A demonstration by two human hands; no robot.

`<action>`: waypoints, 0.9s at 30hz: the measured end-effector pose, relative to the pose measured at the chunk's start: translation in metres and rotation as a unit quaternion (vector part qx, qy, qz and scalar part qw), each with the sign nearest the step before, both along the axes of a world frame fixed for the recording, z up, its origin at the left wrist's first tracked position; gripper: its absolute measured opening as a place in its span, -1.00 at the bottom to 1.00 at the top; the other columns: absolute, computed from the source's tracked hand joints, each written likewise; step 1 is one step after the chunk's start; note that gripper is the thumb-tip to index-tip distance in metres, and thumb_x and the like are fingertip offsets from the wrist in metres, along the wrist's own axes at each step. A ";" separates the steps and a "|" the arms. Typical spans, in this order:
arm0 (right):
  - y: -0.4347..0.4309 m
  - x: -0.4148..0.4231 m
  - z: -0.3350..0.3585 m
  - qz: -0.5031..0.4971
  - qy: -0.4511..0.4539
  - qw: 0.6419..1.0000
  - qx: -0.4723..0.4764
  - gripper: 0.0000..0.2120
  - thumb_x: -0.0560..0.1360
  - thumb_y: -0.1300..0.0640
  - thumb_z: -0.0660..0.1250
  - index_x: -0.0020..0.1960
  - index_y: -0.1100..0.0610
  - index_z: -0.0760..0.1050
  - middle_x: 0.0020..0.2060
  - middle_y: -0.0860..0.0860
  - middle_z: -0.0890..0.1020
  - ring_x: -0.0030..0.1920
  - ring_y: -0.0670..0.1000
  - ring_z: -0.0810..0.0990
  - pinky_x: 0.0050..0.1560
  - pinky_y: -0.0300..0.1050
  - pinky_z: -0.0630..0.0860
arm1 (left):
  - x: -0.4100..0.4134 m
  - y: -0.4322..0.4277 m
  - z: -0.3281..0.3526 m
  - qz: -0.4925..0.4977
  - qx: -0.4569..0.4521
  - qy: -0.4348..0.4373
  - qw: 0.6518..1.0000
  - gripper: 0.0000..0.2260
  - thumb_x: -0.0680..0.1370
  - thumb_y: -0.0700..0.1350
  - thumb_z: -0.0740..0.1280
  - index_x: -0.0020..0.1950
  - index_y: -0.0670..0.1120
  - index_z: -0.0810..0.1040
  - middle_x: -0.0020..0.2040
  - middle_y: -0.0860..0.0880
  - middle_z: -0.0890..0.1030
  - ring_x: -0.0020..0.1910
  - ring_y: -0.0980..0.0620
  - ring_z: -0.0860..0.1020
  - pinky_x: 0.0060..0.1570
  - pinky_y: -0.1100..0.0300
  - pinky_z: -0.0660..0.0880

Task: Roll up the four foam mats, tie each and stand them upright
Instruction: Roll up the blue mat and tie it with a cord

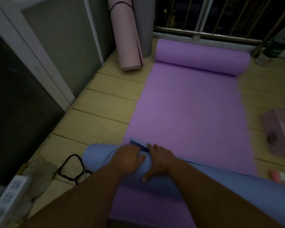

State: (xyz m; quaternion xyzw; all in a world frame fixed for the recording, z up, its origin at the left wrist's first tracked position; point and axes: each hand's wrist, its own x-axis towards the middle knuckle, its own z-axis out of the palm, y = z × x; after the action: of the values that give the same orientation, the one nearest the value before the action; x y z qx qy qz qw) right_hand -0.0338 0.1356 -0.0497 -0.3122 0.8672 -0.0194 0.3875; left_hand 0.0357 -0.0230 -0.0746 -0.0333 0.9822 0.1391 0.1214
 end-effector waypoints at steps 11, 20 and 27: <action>-0.025 0.010 0.003 0.041 0.052 0.998 0.005 0.18 0.13 -0.31 0.58 0.54 0.10 0.07 0.41 0.13 0.28 0.37 0.18 0.30 0.38 0.08 0.31 | 0.013 -0.049 0.003 0.118 -0.058 -0.023 0.991 -0.21 0.42 0.31 -0.25 0.43 0.00 0.43 0.33 -0.10 0.52 0.36 -0.09 0.40 0.38 0.03 0.27; -0.045 0.031 0.000 0.060 0.087 0.994 -0.033 0.17 0.20 -0.23 0.54 0.58 -0.07 -0.11 0.39 0.09 0.36 0.31 0.18 0.43 0.32 0.03 0.38 | 0.014 -0.073 0.018 0.209 -0.013 -0.063 0.976 -0.47 0.62 0.21 -0.04 0.36 -0.09 0.45 0.31 -0.11 0.50 0.28 -0.12 0.46 0.27 0.05 0.39; -0.035 -0.001 0.045 -0.006 0.110 0.989 -0.095 0.02 0.21 -0.16 0.51 0.53 -0.20 0.03 0.31 -0.01 0.48 0.25 0.10 0.52 0.22 -0.04 0.48 | -0.018 -0.068 0.059 0.322 0.031 0.148 0.935 -0.62 0.59 0.06 0.21 0.28 -0.11 0.57 0.31 -0.13 0.55 0.30 -0.12 0.47 0.30 0.11 0.31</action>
State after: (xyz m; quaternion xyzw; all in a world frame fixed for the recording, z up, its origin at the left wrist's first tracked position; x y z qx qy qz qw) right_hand -0.0347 0.1007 -0.0049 -0.3429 0.9005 -0.0692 0.2585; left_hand 0.0176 -0.0909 -0.0157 -0.3227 0.9210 0.2045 -0.0759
